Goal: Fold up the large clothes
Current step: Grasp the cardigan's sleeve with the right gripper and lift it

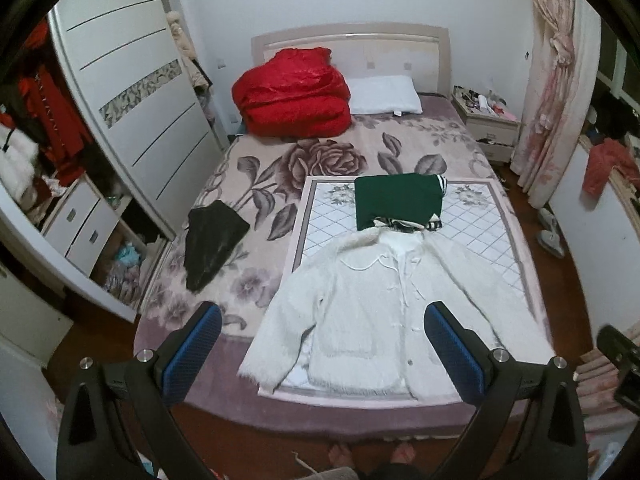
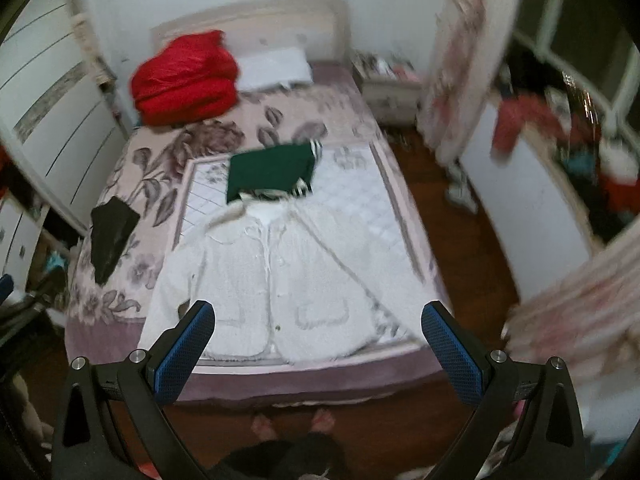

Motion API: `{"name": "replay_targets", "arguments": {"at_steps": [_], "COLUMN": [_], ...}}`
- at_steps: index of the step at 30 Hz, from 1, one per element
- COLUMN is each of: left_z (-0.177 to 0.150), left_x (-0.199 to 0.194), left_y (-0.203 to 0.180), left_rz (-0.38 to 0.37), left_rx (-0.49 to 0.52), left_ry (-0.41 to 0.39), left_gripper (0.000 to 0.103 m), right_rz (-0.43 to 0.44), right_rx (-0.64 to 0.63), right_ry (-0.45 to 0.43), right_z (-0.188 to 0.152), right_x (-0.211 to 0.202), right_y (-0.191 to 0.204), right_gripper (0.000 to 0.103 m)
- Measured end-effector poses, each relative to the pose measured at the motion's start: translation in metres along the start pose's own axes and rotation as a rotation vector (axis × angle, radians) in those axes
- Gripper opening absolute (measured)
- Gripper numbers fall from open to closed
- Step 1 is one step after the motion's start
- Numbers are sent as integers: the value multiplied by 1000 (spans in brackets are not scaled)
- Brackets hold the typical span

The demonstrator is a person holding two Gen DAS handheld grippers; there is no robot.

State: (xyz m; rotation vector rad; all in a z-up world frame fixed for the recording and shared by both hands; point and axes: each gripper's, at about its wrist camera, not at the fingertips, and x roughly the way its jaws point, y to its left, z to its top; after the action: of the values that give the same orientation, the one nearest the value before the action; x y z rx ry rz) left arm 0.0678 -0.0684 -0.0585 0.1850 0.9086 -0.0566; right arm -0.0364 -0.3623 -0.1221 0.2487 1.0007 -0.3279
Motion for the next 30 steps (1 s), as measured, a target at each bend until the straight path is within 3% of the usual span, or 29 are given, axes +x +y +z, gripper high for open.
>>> {"name": "replay_targets", "arguments": {"at_steps": [3, 5, 13, 15, 21, 23, 30], "left_z": [-9, -18, -72, -89, -132, -137, -134], "left_x": [56, 94, 243, 282, 367, 384, 434], "left_y": [-10, -28, -96, -116, -163, -177, -252], "left_rz": [4, 10, 58, 77, 125, 125, 66], "left_rx": [25, 41, 95, 105, 131, 132, 182], "left_ry": [24, 63, 241, 295, 415, 433, 453], "left_gripper": [103, 103, 103, 103, 103, 103, 103], "right_rz": [-15, -41, -18, -3, 5, 75, 87], "right_rx": [122, 203, 594, 692, 972, 1091, 1204], "right_ry": [70, 125, 310, 348, 347, 330, 127], "right_z": [-17, -34, -128, -145, -201, -214, -199], "right_x": [66, 113, 325, 372, 492, 523, 548], "right_y": [-36, -71, -222, -243, -327, -345, -353], "right_gripper": [98, 80, 79, 79, 79, 79, 79]}}
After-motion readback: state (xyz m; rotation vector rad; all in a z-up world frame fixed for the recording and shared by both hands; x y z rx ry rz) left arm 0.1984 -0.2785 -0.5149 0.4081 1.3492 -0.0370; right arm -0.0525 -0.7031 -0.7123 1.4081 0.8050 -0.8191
